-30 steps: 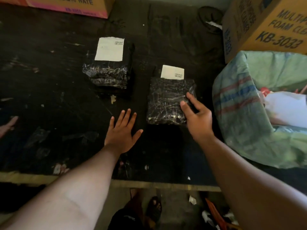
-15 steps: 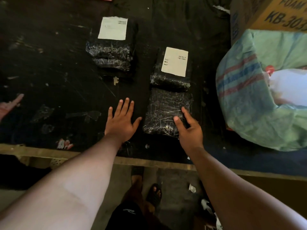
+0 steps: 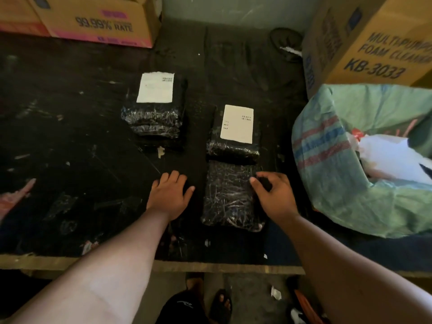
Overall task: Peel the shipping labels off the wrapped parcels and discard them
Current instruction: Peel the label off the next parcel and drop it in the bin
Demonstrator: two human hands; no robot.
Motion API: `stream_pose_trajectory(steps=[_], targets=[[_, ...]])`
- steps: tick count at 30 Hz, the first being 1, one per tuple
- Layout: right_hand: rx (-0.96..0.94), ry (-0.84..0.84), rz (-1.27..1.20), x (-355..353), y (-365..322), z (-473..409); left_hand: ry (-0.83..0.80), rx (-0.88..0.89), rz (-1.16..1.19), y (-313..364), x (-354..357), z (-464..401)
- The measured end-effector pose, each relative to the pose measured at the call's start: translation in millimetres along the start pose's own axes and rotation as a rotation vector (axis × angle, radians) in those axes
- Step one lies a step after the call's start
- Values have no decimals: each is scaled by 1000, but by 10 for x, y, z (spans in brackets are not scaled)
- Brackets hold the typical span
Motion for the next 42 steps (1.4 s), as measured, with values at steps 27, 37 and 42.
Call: stream_pose_trajectory(steps=[27, 37, 42], targets=[[-13, -357, 642, 582, -1064, -2498, -134, 227, 425, 446, -489, -1796], [27, -343, 741, 784, -1021, -2811, -114, 211, 462, 475, -419, -1800], [17, -282, 735, 708, -1042, -2798, -140, 203, 454, 467, -410, -1803]])
Point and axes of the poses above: each hand's wrist, its own z-axis away from the middle knuckle, its own x-axis out of the palm, y = z × x, the point moved 4 cm from there along -z, towards the middle knuckle, and after that the axes turned 14 degrees about -z, right-handed, at the moved point
